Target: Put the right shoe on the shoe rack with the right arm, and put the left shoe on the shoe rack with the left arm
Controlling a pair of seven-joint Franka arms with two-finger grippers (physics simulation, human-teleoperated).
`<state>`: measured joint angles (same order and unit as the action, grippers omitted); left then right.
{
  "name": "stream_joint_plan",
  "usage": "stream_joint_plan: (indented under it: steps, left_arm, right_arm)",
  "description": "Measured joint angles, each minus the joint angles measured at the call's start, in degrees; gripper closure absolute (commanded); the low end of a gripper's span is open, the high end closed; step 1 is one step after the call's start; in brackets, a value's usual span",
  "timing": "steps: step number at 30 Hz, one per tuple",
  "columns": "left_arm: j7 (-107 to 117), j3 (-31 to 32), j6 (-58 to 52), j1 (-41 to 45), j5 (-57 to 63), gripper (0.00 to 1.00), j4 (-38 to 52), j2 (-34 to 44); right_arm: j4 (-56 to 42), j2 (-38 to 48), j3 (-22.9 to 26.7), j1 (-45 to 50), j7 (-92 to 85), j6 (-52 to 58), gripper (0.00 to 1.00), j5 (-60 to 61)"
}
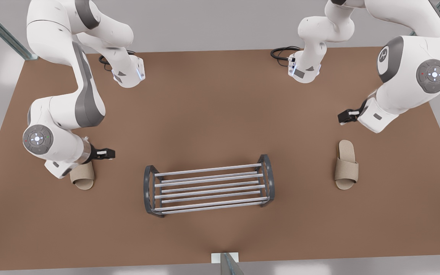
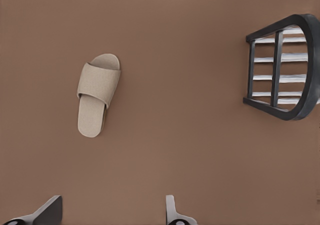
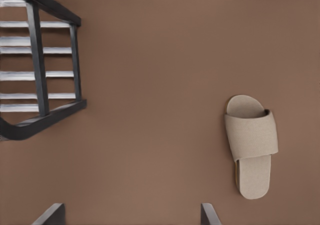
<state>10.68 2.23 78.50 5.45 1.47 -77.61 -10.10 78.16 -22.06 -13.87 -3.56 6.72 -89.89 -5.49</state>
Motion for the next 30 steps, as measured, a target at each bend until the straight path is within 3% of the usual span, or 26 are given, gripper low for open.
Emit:
stream_joint_plan:
  steps: [5, 7, 9, 13, 15, 18, 21, 23, 26, 30]
  left_arm:
    - [1.25, 0.25, 1.87, 2.88, 2.60, 0.00, 0.28, -1.80]
    - [1.70, 0.31, -3.11, 17.49, 11.89, 0.00, 0.32, -5.42]
    - [2.09, 0.52, -9.33, 33.76, 23.40, 0.00, -2.09, -10.70]
    - [3.73, 0.23, -13.90, 43.60, 41.63, 0.00, -29.10, -10.49]
    - [7.47, -1.26, -9.43, 43.97, 46.46, 0.00, -45.36, -5.56]
    - [18.83, -7.17, 5.98, 43.82, 50.49, 0.00, -58.94, -0.81]
    - [37.31, -14.58, 24.11, 43.80, 58.71, 0.00, -61.50, -0.86]
    - [53.08, -19.57, 34.28, 44.03, 71.06, 0.00, -61.89, -1.17]
    - [76.91, -29.26, 44.49, 43.80, 87.45, 0.00, -62.10, -1.93]
    - [106.29, -34.62, 54.14, 41.73, 106.71, 0.00, -62.15, -4.53]
  right_arm:
    - [0.49, -0.64, 0.15, -0.29, 0.67, -2.40, 0.00, -1.40]
    - [6.03, -1.34, -0.15, -3.30, 0.76, -4.32, 0.00, -2.31]
    - [17.79, 2.87, -3.69, -10.28, 0.48, -8.73, 0.00, -2.84]
    - [30.18, 9.04, -7.35, -19.36, -1.27, -17.19, 0.00, -3.35]
    - [32.34, 9.33, -7.55, -23.07, -2.95, -21.40, 0.00, -3.48]
    - [34.95, 6.76, -7.58, -28.16, -6.74, -28.74, 0.00, -3.69]
    - [32.85, 1.03, -7.56, -28.97, -11.60, -35.37, 0.00, -4.02]
    - [32.06, -1.30, -7.52, -29.78, -15.30, -39.25, 0.00, -4.16]
    - [32.83, -1.94, -7.52, -31.16, -20.87, -43.35, 0.00, -4.35]
    - [41.97, 1.95, -7.70, -33.55, -27.16, -48.56, 0.00, -4.49]
